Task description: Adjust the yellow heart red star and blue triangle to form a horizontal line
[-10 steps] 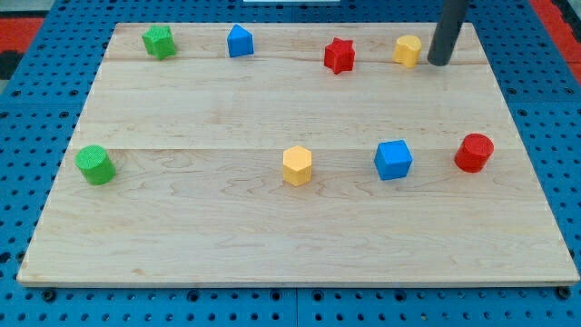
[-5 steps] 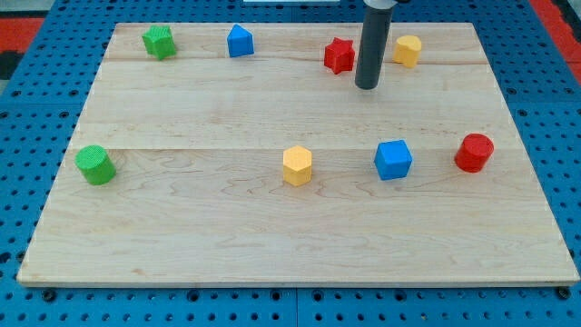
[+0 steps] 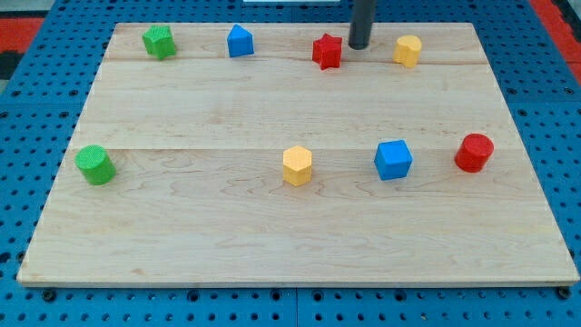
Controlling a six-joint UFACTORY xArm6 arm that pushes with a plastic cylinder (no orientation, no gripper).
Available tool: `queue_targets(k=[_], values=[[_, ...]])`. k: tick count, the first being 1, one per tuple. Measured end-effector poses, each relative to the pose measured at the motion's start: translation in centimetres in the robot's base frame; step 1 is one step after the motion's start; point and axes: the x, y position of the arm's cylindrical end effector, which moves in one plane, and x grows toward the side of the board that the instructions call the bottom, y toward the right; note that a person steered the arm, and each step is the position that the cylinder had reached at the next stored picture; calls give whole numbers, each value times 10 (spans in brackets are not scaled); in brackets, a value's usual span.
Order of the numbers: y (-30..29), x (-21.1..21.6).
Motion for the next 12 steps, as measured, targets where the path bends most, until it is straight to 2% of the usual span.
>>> queue_targets(k=[1, 2, 3, 4, 5, 6, 8, 10, 11, 12], values=[[-14, -32], [-92, -40], [-137, -39], [-155, -40], [-177, -28], [-173, 0], [-233, 11], [-191, 41], [-162, 27], [-184, 35]])
